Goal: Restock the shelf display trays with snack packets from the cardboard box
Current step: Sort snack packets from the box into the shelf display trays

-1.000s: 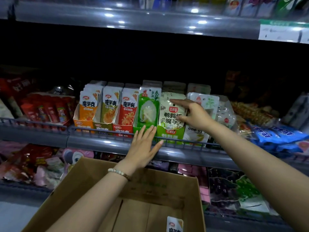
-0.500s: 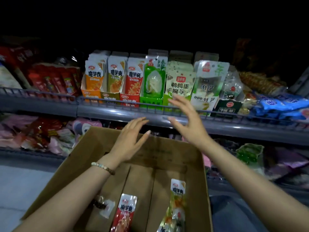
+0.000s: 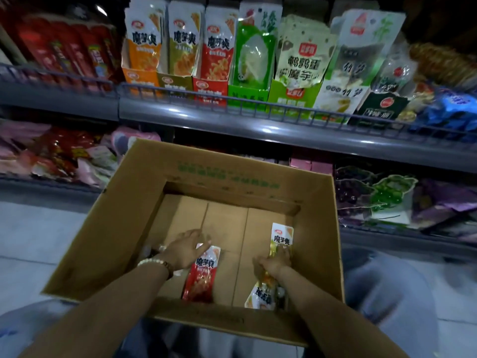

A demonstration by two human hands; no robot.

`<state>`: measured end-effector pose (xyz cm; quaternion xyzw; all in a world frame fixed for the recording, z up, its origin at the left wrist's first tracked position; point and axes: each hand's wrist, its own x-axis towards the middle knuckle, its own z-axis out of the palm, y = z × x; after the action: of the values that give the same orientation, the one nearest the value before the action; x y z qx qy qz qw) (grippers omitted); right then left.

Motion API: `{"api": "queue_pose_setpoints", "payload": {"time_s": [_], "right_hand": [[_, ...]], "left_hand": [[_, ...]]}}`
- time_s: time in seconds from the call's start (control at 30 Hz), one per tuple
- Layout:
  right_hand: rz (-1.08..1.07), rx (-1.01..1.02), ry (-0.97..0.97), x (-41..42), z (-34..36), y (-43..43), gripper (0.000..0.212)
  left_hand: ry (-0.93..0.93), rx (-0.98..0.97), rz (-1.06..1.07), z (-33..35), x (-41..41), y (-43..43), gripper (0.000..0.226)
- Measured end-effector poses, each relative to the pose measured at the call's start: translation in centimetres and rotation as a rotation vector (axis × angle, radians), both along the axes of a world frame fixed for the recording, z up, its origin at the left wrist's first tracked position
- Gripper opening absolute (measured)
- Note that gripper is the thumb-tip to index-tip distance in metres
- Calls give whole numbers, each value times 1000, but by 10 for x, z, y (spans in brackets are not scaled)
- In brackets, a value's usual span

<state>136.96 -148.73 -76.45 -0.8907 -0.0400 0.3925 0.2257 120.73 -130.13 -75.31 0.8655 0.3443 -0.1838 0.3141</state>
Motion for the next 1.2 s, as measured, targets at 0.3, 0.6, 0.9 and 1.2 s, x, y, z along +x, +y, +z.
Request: {"api": "queue_pose_setpoints", "payload": {"time_s": [0.3,0.6,0.9,1.2], "right_hand": [[14,67,-342,-19,-23,-9,39],[6,-68,-206,-17,-36,-19,116],[244,1,76,-10,-27,7,46],[-224,566,30,14,40,24,26]], "left_hand": [[-23,3,-92,-29,-10,-9,65],[64,133,-249,-35,-8,-2,64],[-172,-96,1,-32,2,4,12],[-505,-359,837,10,2,35,16]]}}
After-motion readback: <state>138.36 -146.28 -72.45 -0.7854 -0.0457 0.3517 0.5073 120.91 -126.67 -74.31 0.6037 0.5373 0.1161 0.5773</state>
